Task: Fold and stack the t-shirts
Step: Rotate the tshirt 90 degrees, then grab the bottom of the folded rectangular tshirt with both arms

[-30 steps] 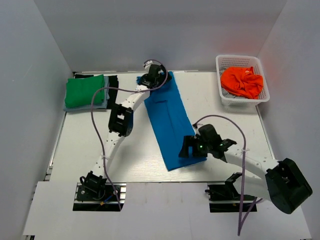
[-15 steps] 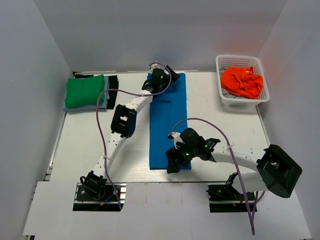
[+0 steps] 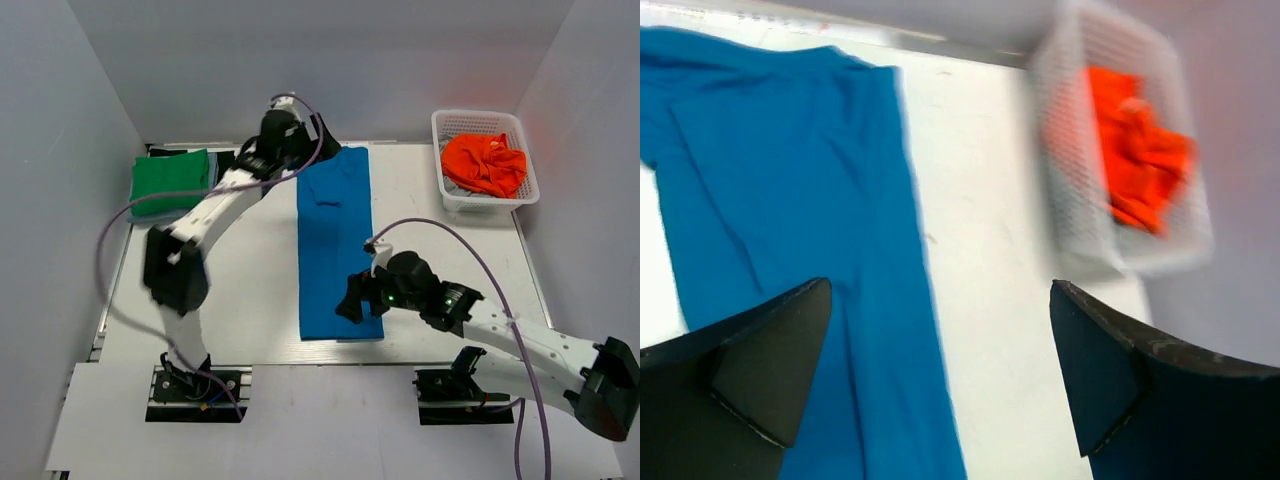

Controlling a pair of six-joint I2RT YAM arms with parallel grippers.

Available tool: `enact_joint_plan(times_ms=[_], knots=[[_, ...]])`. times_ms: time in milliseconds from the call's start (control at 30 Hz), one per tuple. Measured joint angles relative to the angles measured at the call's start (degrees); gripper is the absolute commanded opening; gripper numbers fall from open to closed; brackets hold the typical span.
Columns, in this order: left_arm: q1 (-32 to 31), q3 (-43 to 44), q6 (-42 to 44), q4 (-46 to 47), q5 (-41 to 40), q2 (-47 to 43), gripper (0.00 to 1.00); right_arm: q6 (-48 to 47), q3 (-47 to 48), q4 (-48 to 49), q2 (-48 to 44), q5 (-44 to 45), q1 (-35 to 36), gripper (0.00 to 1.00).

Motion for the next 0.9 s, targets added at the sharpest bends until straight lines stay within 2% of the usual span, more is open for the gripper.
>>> enact_joint_plan(times_ms=[100,167,233,400,467,533,667,733,900], knots=[[-1.36,-16.5,0.22,4.24,0.63,-20.98,1.0,4.22,-2.27,-1.42,-3.56,5.03,-0.09,0.9],[-2.56,-26.18,-0.63,6.8,1.99,-31.5,1.0,6.82,-3.5,-3.1,-4.74,7.28,-0.37,0.9],[-3.96,-32.48,-1.44,6.45,3.39,-37.31,1.0,9.51,-4.46,-5.51,-5.14,9.05,-0.7,0.9],[-8.48,-50.4,-4.72,2.34,5.49,-39.12,1.0,15.45,-6.93,-11.58,-7.17,9.66,-1.49,0.9],[-10.93,-59.23,-6.62,-2.19,7.06,-39.76,1.0,17.53,-8.5,-13.42,-8.72,9.25,-1.66,0.9],[-13.42,-63.87,-8.07,-7.69,8.17,-41.05,1.0,18.97,-9.9,-14.8,-9.81,8.44,-1.95,0.9],[-18.23,-65.85,-10.32,-15.28,9.14,-48.22,1.0,20.68,-12.02,-16.06,-11.3,5.88,-2.23,0.9],[-19.63,-65.85,-11.26,-16.04,9.18,-50.42,0.94,21.22,-13.0,-15.89,-11.76,4.72,-2.25,0.9],[-22.05,-67.73,-12.81,-16.2,8.83,-46.31,0.82,22.99,-15.85,-13.81,-11.5,2.43,-2.62,0.9]])
